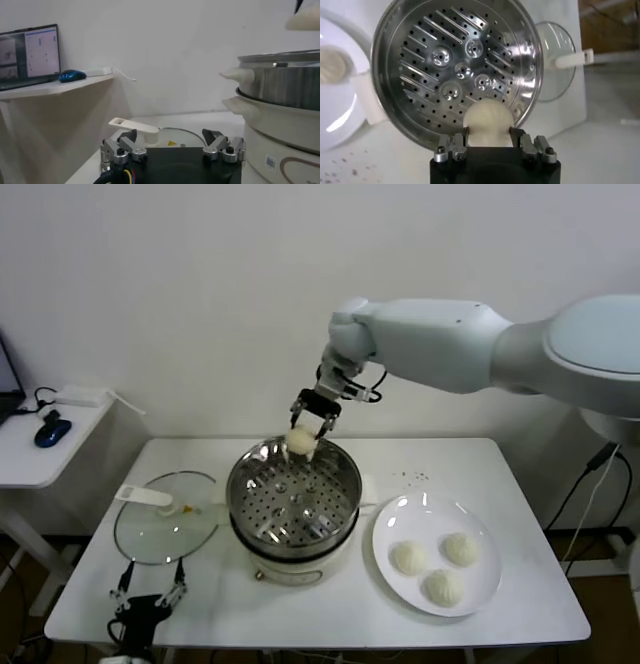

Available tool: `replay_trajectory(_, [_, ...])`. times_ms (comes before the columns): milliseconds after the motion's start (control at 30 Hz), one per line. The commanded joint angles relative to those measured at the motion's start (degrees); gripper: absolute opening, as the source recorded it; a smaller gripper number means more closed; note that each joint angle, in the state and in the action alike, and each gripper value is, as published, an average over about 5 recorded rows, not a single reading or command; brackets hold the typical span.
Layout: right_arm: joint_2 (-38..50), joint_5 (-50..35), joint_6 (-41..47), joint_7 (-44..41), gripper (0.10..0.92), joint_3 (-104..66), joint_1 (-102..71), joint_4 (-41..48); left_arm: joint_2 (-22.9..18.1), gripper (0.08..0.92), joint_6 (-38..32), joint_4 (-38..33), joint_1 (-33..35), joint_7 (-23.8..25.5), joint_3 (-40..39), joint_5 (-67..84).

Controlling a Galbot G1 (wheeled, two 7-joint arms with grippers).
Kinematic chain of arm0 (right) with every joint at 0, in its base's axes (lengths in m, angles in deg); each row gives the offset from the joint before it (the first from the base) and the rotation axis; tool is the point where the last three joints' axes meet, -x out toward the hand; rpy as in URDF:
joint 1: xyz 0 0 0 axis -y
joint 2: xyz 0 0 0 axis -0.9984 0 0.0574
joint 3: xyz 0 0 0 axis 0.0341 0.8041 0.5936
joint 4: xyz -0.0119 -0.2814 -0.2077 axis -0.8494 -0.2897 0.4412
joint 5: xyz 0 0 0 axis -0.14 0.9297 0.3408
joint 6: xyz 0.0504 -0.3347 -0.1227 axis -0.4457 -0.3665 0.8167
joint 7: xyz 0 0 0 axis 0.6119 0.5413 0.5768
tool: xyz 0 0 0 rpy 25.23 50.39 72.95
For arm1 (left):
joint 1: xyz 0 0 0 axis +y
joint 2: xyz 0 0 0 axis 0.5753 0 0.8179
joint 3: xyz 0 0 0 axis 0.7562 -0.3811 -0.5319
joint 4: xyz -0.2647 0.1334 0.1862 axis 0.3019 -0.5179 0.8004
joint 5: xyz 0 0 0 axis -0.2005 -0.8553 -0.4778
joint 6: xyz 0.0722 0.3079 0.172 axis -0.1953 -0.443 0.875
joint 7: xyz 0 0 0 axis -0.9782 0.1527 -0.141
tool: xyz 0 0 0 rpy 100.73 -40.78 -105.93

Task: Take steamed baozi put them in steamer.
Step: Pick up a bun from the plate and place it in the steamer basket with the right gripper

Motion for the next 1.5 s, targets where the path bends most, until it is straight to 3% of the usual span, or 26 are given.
replay_trajectory(33, [-4.5, 7.5, -10.1, 3.4, 0.577, -0.1, -2.2, 5.2, -0.1, 0.823, -0.1, 0.1, 0.0, 0.0, 0.0, 0.0])
replay_trajectory(1100, [-5.1, 9.4, -10.1, 4.5, 0.585, -0.5, -10.0, 10.5, -0.1, 0.823, -0.1, 2.0, -1.4, 0.0, -0.3, -0.4])
replay_trajectory(1200, [-5.4, 9.3, -10.1, 5.0, 0.626, -0.5, -10.2, 10.7, -0.1, 0.823, -0.2, 2.2, -1.5, 0.0, -0.3, -0.4])
replay_trajectory(1400, [-5.2, 9.1, -10.1, 5.8, 0.785, -0.5, -10.1, 10.4, -0.2, 0.823, -0.1, 2.1, -1.6, 0.0, -0.4, -0.4])
replay_trajectory(1500, [-4.6, 8.0, -10.1, 5.8, 0.817, -0.2, -9.1, 9.6, -0.2, 0.823, 0.0, 1.8, -1.6, 0.0, -0.3, -0.3])
